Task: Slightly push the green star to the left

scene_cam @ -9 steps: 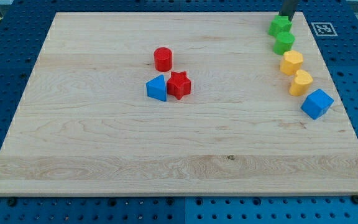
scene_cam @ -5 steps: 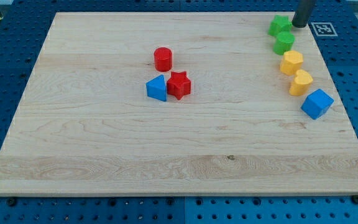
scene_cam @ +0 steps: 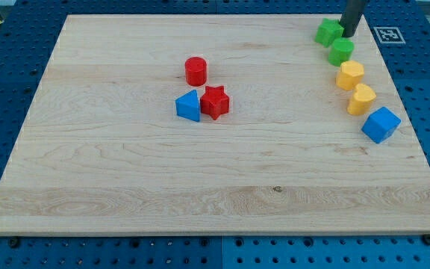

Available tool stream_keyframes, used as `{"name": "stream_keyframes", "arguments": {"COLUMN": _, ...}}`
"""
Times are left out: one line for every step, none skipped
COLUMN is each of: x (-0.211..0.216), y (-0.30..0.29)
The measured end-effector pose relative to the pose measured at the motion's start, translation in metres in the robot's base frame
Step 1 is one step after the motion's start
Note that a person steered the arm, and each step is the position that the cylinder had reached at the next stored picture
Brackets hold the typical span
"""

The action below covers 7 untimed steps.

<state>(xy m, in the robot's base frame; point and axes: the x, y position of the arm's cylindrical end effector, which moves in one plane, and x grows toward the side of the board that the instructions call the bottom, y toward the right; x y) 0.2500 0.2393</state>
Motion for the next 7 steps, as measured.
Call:
{"name": "stream_keyframes", "arguments": {"x": -0.002, "y": 0.0}}
{"name": "stream_keyframes", "arguments": {"x": -0.034, "y": 0.0}}
{"name": "stream_keyframes", "arguments": {"x": -0.058, "y": -0.012}}
{"name": "stream_keyframes", "arguments": {"x": -0.057, "y": -0.032}}
{"name": "stream_keyframes", "arguments": {"x": -0.055, "y": -0.1}}
{"name": "stream_keyframes", "arguments": {"x": -0.028, "y": -0.162}}
{"name": "stream_keyframes", "arguments": {"x": 0.025, "y": -0.217}}
